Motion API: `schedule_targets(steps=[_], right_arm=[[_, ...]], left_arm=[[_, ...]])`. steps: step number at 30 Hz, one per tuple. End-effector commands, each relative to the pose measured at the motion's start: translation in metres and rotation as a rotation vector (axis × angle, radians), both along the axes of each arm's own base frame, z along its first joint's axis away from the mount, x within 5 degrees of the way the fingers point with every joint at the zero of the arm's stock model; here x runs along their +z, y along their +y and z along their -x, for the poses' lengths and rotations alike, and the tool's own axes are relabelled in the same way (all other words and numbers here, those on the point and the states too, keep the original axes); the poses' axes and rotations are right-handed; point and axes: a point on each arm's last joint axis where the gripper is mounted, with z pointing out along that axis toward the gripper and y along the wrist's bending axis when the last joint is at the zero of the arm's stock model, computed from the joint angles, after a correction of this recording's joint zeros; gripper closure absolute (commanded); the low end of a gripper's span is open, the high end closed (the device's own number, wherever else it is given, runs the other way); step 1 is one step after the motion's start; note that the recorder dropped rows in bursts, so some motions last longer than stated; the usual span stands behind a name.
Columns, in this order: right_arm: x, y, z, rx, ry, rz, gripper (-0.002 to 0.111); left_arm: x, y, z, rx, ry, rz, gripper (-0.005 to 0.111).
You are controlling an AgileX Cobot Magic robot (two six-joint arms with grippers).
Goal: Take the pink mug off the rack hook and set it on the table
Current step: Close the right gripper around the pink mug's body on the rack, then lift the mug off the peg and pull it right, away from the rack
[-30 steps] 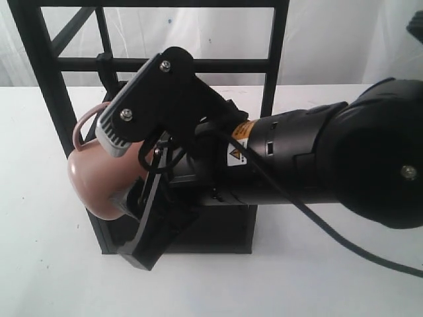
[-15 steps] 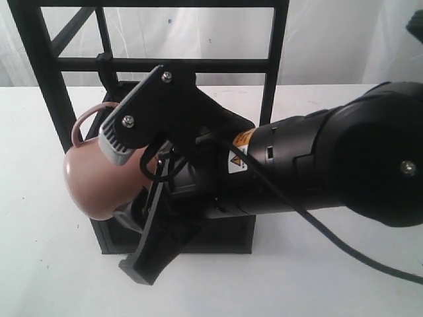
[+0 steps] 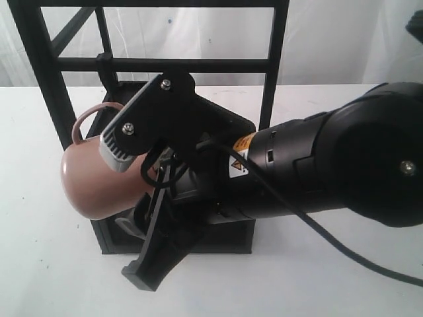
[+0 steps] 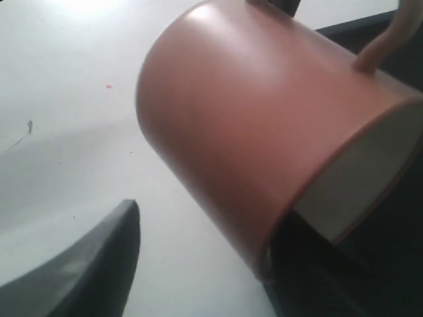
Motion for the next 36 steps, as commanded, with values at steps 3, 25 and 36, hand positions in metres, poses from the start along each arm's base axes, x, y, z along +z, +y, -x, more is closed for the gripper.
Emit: schedule_targets(steps=[3,25,36], right_arm=[[0.0051,0.0022,-0.0018,-0.017,-0.017,-0.045,0.071],[0.0072,0.0032,-0.003,-0.009,-0.052,-0.058,0.108],[0.0071,0.0031,-0.0021,-0.007,-0.034,-0.052,0.108]], left_arm=[[-0.0011,-0.0004,-0.0005,-0.005,0.004,0.009,0.107],[-0.0011,-0.0004,-0.0005,-0.005,0.004,0.009,0.107],[-0.0011,-0.0004,-0.0005,-0.005,0.004,0.009,0.107]])
